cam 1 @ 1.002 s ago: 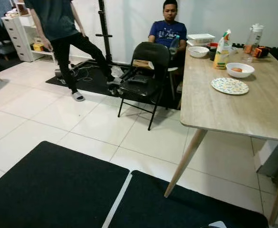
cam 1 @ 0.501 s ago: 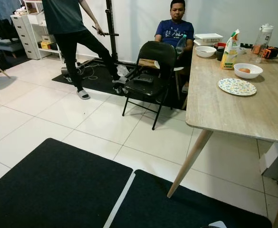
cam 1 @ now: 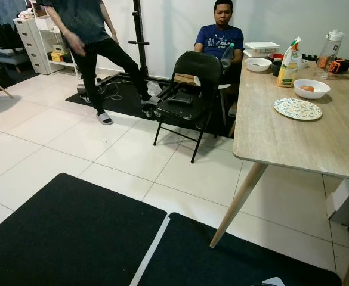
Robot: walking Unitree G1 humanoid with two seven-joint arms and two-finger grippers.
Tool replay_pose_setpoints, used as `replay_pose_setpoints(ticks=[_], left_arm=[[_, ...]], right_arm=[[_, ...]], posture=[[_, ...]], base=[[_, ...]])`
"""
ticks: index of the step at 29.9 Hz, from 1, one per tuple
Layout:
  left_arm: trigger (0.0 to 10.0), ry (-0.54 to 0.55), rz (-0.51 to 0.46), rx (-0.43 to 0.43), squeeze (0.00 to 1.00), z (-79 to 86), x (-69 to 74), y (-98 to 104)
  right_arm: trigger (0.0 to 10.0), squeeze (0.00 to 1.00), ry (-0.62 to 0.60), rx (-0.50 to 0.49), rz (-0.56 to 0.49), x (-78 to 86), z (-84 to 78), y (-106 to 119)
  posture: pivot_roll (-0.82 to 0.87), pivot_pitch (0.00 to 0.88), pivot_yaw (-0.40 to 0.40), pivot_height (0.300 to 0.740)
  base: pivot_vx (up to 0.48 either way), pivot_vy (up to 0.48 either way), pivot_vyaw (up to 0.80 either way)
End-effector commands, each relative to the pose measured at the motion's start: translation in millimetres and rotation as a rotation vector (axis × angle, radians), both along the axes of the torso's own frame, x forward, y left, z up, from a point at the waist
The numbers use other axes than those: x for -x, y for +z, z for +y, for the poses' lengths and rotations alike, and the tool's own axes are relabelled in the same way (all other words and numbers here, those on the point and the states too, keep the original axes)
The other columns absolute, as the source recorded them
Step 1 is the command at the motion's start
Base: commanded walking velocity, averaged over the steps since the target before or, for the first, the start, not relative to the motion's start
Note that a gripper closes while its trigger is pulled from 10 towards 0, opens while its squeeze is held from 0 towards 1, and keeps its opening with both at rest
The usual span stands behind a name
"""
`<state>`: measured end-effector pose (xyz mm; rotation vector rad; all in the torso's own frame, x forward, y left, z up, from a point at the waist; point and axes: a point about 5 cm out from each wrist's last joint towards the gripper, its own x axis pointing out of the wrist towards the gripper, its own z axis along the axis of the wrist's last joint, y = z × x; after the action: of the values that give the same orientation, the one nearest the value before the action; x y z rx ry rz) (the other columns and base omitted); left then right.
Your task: Restocking fridge
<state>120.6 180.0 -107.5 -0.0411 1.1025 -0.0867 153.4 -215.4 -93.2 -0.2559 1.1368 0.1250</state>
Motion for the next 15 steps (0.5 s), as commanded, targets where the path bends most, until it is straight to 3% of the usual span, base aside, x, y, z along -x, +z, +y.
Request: replay_pose_setpoints(ticks=[1, 15], left_arm=[[10.0, -0.006, 0.023, 0.001, 0.00, -1.8, 4.6, -1.8], [10.0, 0.013, 0.027, 0.030, 0.00, -5.0, 5.6, -2.3]], right_arm=[[10.0, 0.00, -0.010, -0.004, 0.003, 0.7, -1.5, 0.0], [10.0, 0.00, -0.020, -0.027, -0.011, -0.6, 0.2, 0.4]], posture=[[-0.07, 0.000, 0.008, 0.740], [-0.08, 0.000, 0.006, 0.740]], base=[[0.000, 0.000, 0.00], [0.000, 0.000, 0.00]])
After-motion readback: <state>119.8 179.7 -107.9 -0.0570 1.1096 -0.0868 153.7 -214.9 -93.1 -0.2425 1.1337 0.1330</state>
